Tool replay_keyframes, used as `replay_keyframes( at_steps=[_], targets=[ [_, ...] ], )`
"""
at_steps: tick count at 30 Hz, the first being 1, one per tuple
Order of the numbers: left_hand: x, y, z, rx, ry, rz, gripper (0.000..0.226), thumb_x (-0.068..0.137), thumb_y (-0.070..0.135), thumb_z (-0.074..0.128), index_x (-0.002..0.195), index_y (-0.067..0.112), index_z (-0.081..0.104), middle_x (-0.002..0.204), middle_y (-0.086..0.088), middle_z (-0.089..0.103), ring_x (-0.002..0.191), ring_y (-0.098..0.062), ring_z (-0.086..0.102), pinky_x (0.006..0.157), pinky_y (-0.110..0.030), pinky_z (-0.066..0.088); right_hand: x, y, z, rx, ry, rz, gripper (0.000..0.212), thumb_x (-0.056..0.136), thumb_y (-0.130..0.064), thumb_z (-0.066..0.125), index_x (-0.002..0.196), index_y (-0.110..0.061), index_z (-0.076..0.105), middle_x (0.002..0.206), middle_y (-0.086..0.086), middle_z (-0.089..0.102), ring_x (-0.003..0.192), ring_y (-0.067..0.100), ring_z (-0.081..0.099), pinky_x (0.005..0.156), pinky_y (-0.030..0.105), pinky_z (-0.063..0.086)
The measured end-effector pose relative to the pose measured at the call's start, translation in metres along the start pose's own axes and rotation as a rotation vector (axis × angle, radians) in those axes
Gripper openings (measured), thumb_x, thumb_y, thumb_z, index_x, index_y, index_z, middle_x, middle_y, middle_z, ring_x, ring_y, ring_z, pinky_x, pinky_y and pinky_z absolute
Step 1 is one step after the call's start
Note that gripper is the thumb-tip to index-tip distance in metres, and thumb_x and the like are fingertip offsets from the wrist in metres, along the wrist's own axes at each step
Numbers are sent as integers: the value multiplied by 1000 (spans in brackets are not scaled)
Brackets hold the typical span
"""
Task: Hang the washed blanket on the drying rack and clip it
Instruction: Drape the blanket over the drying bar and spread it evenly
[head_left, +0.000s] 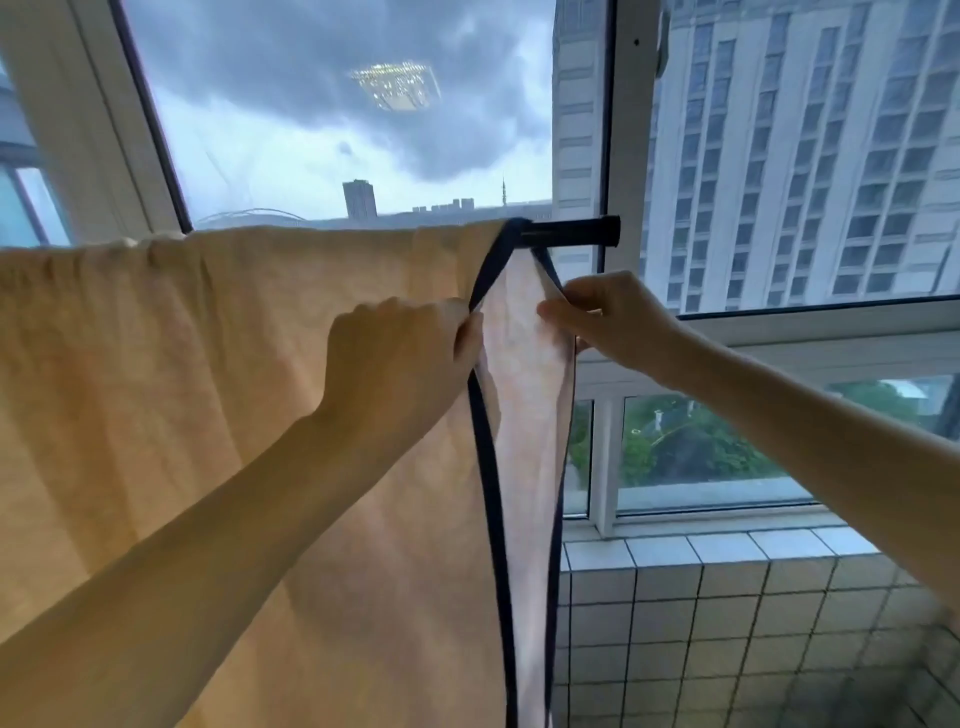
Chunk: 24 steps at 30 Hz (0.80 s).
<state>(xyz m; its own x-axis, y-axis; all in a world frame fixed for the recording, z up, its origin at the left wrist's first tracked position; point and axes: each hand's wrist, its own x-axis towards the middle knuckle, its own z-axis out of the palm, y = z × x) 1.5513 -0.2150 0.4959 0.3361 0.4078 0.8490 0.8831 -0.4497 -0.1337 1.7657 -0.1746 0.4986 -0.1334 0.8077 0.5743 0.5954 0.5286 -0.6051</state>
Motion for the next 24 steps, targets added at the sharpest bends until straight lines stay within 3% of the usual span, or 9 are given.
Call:
replay_keyframes(
  at_steps=[2,6,8,10,13,16,19,21,24],
  targets=[
    [-9,3,8,7,-29,27,41,98,37,48,64,17,57,48,3,47,39,-13,38,45,-20,22,-8,3,9,27,-9,-12,22,92,-19,61,71,-18,64,72,0,70,63,7,68,62,17,55],
    [-24,21,17,-21,-70,10,37,96,38,50,65,18,48,49,2,45,39,-12,34,45,-20,20,-30,6,31,-1,-29,-9,10,92,-15,61,84,-11,67,72,-9,67,67,3,68,64,15,54],
    [-33,26,23,-36,-108,-19,34,96,39,50,68,18,50,51,2,48,42,-16,42,44,-23,30,-40,7,42,-10,-10,3,4,90,-13,63,91,-11,66,77,-9,67,71,7,68,68,23,57],
    [-41,30,30,-85,-147,-50,29,94,35,54,70,18,50,55,3,51,45,-18,47,45,-25,37,-49,6,50,1,29,27,14,88,-13,64,103,-12,62,91,-3,67,79,10,67,74,31,57],
    [-54,35,41,-185,-157,-90,25,91,28,60,70,17,49,57,5,51,47,-15,49,46,-29,44,-59,-4,58,73,225,13,28,89,-16,64,115,-14,54,107,0,62,90,7,62,78,22,54],
    [-66,34,49,-309,-88,-156,22,89,24,64,71,16,54,59,6,55,49,-11,51,52,-33,51,-70,-15,66,209,320,9,20,91,-21,62,109,-15,57,99,-3,63,90,6,62,76,21,52],
    [-78,32,55,-479,-25,-185,10,88,24,69,84,16,63,70,6,66,60,-9,60,60,-21,52,-79,-20,80,220,148,89,22,91,-33,59,92,-11,59,79,-7,62,71,-4,57,64,10,44],
    [-88,30,56,-560,-42,-211,14,87,28,69,95,16,67,78,6,69,67,-6,63,68,-12,51,-81,-17,91,217,92,119,33,91,-33,58,78,-4,55,67,3,56,60,6,49,58,20,40],
    [-107,19,51,-629,-67,-316,24,84,40,63,91,17,68,82,11,67,73,-5,62,77,-9,49,-83,-11,99,349,115,145,34,96,-19,53,66,-3,53,61,12,52,59,24,49,62,37,46]
  ],
)
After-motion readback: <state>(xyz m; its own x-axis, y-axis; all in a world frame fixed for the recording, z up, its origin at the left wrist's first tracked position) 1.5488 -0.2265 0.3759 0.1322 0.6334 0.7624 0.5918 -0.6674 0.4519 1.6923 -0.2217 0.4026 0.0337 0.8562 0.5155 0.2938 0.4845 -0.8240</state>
